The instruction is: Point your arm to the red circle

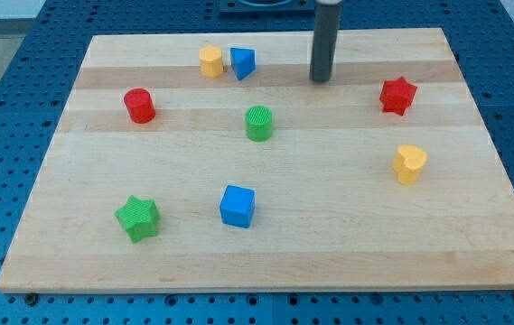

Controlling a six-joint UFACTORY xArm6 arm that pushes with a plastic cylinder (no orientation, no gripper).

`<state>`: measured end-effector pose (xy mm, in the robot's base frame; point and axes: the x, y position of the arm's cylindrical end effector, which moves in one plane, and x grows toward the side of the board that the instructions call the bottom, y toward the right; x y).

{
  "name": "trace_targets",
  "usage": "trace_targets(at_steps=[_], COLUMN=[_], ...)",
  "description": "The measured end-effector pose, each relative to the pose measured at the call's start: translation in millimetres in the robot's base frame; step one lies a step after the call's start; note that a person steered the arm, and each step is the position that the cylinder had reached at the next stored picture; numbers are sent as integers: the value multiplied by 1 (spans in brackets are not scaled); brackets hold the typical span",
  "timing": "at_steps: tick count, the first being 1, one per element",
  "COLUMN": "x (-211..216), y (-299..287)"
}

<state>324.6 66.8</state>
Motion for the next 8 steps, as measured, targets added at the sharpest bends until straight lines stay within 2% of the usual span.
trace_targets(at_steps=[1,3,4,7,8], x=[1,1,1,0,0], y=[0,-74,-74,-124,-164])
